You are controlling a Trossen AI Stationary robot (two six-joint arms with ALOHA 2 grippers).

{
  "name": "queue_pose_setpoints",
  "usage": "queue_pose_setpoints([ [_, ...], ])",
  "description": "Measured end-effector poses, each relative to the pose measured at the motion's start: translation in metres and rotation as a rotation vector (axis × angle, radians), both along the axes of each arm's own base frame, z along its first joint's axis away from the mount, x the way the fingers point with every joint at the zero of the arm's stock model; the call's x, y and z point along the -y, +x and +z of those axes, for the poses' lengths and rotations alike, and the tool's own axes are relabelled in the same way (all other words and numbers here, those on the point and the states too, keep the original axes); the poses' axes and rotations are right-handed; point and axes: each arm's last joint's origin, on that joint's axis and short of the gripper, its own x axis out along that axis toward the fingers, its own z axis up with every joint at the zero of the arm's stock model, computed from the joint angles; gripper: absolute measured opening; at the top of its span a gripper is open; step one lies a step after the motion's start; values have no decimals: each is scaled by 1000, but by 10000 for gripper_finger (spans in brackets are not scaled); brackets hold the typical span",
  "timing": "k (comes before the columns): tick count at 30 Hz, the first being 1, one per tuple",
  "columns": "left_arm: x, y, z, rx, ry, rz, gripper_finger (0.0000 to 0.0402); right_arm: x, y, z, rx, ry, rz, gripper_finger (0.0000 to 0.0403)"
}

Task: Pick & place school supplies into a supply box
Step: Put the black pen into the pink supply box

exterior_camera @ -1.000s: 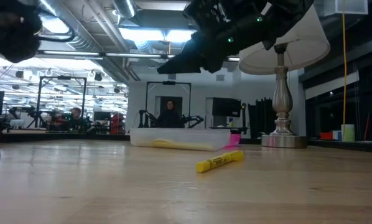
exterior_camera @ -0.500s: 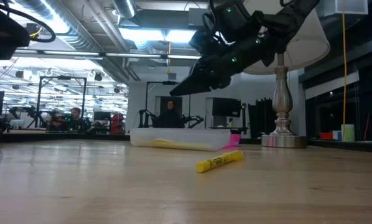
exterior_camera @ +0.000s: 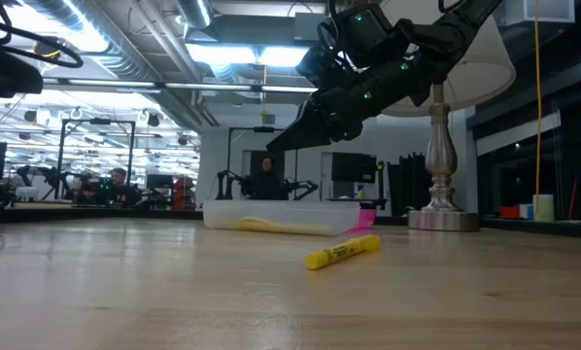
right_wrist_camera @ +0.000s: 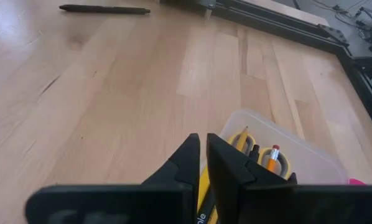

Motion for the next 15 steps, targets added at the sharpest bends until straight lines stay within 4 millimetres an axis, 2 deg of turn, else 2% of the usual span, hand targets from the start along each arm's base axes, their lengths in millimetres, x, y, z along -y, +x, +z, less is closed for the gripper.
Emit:
queue_pose_setpoints([
  [9, 5, 8, -20, -86, 62, 58, 108, 0, 0, 0, -1, 0, 0, 35],
  [15, 8, 15, -31, -82, 109, 68, 128, 0, 0, 0, -2, 0, 0, 35],
])
